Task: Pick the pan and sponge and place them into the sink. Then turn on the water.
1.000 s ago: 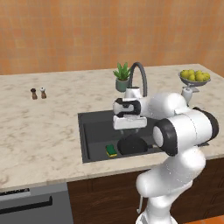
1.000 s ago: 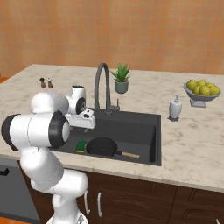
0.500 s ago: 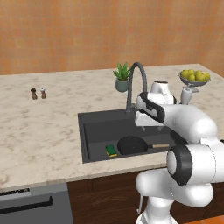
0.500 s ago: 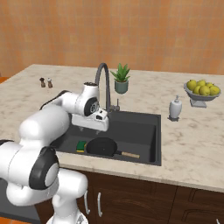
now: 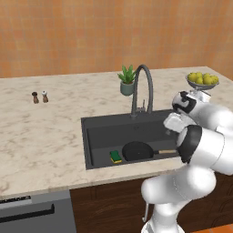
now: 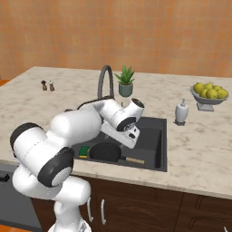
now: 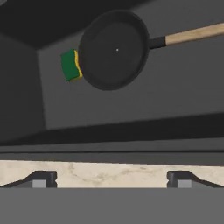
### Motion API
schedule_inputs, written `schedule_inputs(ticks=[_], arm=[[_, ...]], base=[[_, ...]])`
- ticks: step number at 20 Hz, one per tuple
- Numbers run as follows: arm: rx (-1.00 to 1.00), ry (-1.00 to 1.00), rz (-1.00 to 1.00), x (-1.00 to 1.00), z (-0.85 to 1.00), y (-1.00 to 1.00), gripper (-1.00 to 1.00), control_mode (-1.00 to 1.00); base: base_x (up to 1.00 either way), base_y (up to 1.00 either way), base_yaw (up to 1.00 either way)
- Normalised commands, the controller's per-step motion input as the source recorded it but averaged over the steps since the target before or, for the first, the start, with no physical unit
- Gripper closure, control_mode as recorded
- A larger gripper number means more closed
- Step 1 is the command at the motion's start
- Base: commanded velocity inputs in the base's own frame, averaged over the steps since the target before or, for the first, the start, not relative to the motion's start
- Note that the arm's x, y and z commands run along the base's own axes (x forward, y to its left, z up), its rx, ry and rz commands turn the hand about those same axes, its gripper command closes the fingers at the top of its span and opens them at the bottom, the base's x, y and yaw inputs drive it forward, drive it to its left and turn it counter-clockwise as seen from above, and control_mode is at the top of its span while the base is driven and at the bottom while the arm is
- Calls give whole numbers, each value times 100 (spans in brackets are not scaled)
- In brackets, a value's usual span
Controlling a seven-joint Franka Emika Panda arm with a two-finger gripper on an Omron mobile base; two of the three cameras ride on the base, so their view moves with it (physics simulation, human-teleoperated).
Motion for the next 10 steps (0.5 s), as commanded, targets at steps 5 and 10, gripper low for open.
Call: schedule_inputs(ticks=[5,10], arm=[[32,5,0,18,-1,-65,-100,-100],[4,-1,0,3,-3,-3,-100,-100]], base=[[0,0,0],[0,0,0]])
